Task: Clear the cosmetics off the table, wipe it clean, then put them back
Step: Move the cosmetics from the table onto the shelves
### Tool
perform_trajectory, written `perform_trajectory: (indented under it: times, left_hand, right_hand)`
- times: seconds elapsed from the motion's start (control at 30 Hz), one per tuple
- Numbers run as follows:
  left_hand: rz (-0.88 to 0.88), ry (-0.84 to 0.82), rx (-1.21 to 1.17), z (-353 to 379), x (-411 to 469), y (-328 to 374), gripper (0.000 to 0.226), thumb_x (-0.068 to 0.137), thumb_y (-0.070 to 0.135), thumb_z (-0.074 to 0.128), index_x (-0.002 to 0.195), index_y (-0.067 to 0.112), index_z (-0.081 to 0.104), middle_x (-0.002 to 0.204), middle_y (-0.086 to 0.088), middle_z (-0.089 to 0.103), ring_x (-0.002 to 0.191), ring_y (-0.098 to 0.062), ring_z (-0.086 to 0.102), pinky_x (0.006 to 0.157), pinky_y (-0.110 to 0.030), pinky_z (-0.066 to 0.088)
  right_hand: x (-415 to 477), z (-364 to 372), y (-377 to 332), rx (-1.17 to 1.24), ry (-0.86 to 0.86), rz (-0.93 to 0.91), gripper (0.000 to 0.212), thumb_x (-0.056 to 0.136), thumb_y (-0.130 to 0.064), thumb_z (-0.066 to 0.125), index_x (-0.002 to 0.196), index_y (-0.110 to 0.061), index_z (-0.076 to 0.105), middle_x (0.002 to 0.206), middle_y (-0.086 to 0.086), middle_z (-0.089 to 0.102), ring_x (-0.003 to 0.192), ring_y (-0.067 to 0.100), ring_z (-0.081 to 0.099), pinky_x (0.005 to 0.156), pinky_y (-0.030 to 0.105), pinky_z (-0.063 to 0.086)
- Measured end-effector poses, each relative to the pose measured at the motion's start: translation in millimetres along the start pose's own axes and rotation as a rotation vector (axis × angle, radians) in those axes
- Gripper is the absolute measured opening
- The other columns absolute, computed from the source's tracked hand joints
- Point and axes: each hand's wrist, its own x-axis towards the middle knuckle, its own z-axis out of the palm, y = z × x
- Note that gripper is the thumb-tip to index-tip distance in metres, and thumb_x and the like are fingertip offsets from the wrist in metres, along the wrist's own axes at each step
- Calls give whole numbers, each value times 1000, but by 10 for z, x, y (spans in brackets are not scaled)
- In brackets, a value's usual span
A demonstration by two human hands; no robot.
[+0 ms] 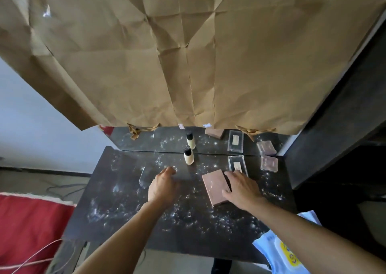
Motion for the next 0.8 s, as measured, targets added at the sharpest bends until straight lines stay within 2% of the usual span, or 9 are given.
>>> perform_trajectory:
  times: [0.17, 0.27, 0.43, 0.53, 0.67, 0.8]
  left_hand:
    - [-88, -111, -51, 267, 527, -111, 42, 84, 25, 61, 124, 19, 50, 123, -2, 58, 105, -25, 59, 83, -36, 50]
    - [-115, -133, -69, 375, 810, -66, 52, 83, 30, 64, 130, 18, 44, 127, -5, 53, 111, -27, 56, 85, -38, 47]
    - [-98, -153, -105, 566, 1188, 109, 52, 80, 36, 67, 122, 17, 44, 121, -7, 52, 109, -31, 55, 85, -40, 45]
    - [-62, -189, -116, 701, 1370, 160, 43, 79, 35, 67, 113, 14, 50, 115, -8, 56, 103, -30, 56, 82, -38, 45]
    - [2, -175, -143, 728, 1497, 172, 26, 82, 29, 61, 102, 12, 59, 100, -13, 66, 92, -34, 59, 75, -35, 44]
    - [85, -197, -140, 550, 1383, 168, 28, 81, 38, 62, 95, 14, 61, 85, -8, 66, 79, -30, 60, 72, -37, 51]
  right_hand:
    - [299, 452, -177, 9, -68, 50, 96, 67, -66, 63, 141, -22, 19, 132, 4, 35, 117, 24, 41, 82, 36, 49]
    - [356, 625, -234, 8, -46, 90, 108, 61, -72, 62, 144, -23, 15, 136, 3, 30, 119, 23, 40, 82, 38, 51]
    - [368, 715, -260, 22, 21, 187, 104, 58, -60, 70, 143, -21, 23, 124, 6, 43, 112, 24, 44, 75, 38, 51]
    - [349, 710, -281, 0, 13, 241, 100, 59, -51, 69, 143, -21, 24, 119, 7, 47, 109, 25, 44, 79, 37, 47]
    - [287, 615, -243, 18, 58, 302, 92, 59, -51, 63, 140, -23, 30, 116, 6, 49, 106, 26, 46, 81, 38, 45]
    - [108, 456, -209, 54, 145, 366, 91, 58, -57, 60, 139, -27, 31, 119, 3, 47, 109, 24, 44, 84, 37, 45]
